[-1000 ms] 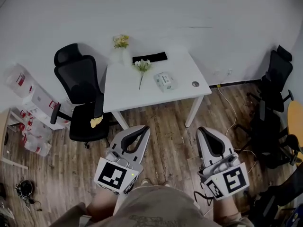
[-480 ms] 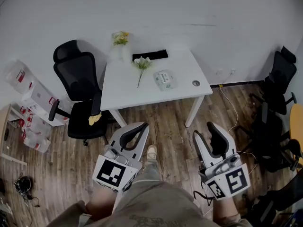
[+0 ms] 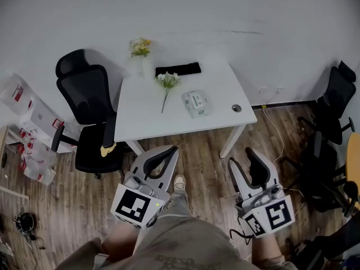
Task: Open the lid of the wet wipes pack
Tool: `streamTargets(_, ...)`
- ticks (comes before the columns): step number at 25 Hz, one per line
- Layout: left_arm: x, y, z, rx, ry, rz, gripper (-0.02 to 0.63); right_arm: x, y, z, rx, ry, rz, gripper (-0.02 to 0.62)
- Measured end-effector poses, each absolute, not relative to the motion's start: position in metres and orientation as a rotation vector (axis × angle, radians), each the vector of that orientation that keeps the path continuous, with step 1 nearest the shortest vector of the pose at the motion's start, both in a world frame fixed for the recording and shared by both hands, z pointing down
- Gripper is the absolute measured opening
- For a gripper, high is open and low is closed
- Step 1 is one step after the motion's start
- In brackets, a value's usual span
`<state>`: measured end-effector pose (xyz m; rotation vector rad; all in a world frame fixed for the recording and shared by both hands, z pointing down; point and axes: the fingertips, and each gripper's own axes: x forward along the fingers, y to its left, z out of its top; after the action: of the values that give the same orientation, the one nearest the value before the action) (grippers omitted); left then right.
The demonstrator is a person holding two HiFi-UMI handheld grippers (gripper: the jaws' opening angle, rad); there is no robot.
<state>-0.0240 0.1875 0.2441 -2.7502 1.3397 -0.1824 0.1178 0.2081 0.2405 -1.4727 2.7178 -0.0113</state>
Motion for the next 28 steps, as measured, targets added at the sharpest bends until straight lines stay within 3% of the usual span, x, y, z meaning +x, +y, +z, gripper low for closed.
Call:
streamTargets(18,-0.089,-0.06,0.254,-2.843,1.334,-0.239,0.017,0.059,-0.042,0.263,-1.569,2.778,-0.196,0.202)
streamTargets(28,-0.09,-0.139,0.259,-2.884,1.241,-0.259,0.017,0.037,-0.117,0.268,-1.601,2.822,-0.187,0.202)
